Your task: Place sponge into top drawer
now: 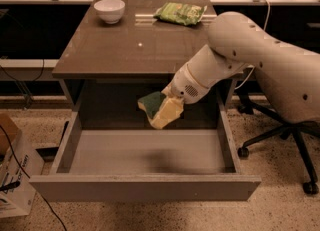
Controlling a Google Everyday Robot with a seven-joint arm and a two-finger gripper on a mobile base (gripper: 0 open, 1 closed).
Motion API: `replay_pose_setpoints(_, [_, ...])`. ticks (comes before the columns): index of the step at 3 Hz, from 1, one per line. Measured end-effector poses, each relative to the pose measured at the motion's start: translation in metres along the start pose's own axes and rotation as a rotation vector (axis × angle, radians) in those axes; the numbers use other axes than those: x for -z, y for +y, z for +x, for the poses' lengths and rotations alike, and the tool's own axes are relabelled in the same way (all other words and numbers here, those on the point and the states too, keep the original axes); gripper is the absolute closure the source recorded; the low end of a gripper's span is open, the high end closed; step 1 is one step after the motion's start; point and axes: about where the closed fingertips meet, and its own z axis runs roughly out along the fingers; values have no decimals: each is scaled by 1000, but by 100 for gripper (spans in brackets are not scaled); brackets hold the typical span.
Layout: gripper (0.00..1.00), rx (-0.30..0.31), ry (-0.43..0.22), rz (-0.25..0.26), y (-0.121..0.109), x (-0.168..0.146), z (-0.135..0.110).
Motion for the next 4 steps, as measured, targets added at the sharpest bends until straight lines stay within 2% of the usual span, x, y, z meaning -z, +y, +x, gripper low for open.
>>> replay_pose_setpoints(1, [100,-43,7,-29,11,-25,27])
replay_pose_setpoints(2, [77,-106,-27,-45,-2,-59,50])
replay_pose_setpoints(3, [55,-143,-38,-60,-11,-80,62])
replay_pose_setpoints(4, [31,-206,-78,-76,-22,-97,75])
